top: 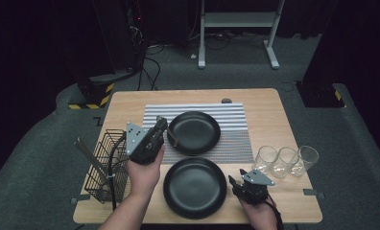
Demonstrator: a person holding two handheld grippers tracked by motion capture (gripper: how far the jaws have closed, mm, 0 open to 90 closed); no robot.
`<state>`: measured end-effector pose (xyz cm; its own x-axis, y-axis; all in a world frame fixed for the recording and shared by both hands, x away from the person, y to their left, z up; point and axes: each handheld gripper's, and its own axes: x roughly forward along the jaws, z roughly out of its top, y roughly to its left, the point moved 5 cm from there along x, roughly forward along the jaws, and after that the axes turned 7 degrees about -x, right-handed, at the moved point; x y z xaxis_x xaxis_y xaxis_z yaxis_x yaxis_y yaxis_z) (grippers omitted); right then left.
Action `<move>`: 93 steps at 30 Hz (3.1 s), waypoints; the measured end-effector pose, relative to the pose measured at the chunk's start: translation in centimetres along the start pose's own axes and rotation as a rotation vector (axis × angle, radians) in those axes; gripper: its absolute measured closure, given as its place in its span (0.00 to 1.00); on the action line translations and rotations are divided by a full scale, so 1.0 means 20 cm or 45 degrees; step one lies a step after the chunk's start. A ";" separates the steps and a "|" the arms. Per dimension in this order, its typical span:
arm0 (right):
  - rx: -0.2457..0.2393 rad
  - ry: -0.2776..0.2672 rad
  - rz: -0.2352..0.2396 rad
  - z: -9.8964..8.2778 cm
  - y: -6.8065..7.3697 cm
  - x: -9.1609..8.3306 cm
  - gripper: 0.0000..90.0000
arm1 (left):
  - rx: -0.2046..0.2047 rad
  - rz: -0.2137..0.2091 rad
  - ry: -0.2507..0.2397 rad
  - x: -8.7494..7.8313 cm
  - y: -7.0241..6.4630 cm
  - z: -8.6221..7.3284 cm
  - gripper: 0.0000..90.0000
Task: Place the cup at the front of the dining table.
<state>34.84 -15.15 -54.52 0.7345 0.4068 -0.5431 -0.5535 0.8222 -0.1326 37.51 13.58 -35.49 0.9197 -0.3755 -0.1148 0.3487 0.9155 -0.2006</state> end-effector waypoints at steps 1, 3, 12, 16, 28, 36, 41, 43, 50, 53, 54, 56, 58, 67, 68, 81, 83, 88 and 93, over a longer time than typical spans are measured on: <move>0.008 -0.015 -0.003 0.01 0.00 -0.01 0.55 | -0.001 -0.003 0.006 0.01 -0.01 -0.01 0.96; -0.004 -0.046 -0.016 0.03 0.00 -0.03 0.55 | -0.003 -0.009 0.008 0.02 -0.03 -0.02 0.96; -0.017 -0.126 -0.027 0.11 0.02 -0.10 0.56 | -0.008 -0.039 0.023 0.07 -0.09 -0.06 0.96; -0.025 -0.177 -0.022 0.18 0.03 -0.14 0.57 | -0.001 -0.050 0.024 0.09 -0.12 -0.08 0.96; -0.096 -0.264 0.021 0.36 0.13 -0.13 0.65 | 0.014 -0.078 0.051 0.13 -0.18 -0.15 0.96; -0.133 -0.294 0.064 0.44 0.20 -0.07 0.68 | 0.019 -0.105 0.067 0.15 -0.20 -0.18 0.96; -0.144 -0.305 0.078 0.49 0.23 -0.01 0.73 | 0.019 -0.120 0.078 0.15 -0.21 -0.21 0.96; -0.147 -0.308 0.080 0.50 0.23 0.00 0.74 | 0.016 -0.122 0.082 0.16 -0.21 -0.21 0.96; -0.167 -0.327 0.101 0.57 0.28 0.06 0.77 | 0.004 -0.142 0.084 0.15 -0.23 -0.23 0.96; -0.173 -0.331 0.102 0.59 0.29 0.08 0.78 | 0.004 -0.151 0.083 0.15 -0.24 -0.23 0.96; -0.174 -0.332 0.102 0.60 0.29 0.09 0.78 | 0.002 -0.156 0.084 0.14 -0.25 -0.23 0.96; -0.177 -0.330 0.089 0.61 0.30 0.11 0.80 | -0.001 -0.160 0.086 0.14 -0.25 -0.24 0.96; -0.174 -0.328 0.089 0.62 0.30 0.13 0.82 | -0.001 -0.161 0.089 0.14 -0.25 -0.24 0.96; -0.173 -0.329 0.095 0.62 0.32 0.17 0.88 | -0.015 -0.172 0.097 0.14 -0.26 -0.26 0.96; -0.172 -0.330 0.094 0.62 0.32 0.17 0.89 | -0.012 -0.171 0.098 0.14 -0.26 -0.26 0.96; -0.221 -0.328 0.088 0.62 0.34 0.17 0.94 | -0.010 -0.187 0.104 0.13 -0.25 -0.26 0.95; -0.217 -0.327 0.093 0.62 0.35 0.17 0.94 | -0.008 -0.191 0.106 0.13 -0.25 -0.26 0.94; -0.177 -0.320 0.101 0.62 0.34 0.18 0.94 | -0.010 -0.195 0.105 0.12 -0.25 -0.26 0.91; -0.167 -0.316 0.083 0.62 0.31 0.18 0.94 | -0.005 -0.189 0.098 0.11 -0.22 -0.26 0.88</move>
<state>38.85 -3.65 -46.96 0.7603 0.5556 -0.3365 -0.6370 0.7391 -0.2189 36.96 7.93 -39.82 0.8413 -0.5169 -0.1580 0.4791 0.8485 -0.2247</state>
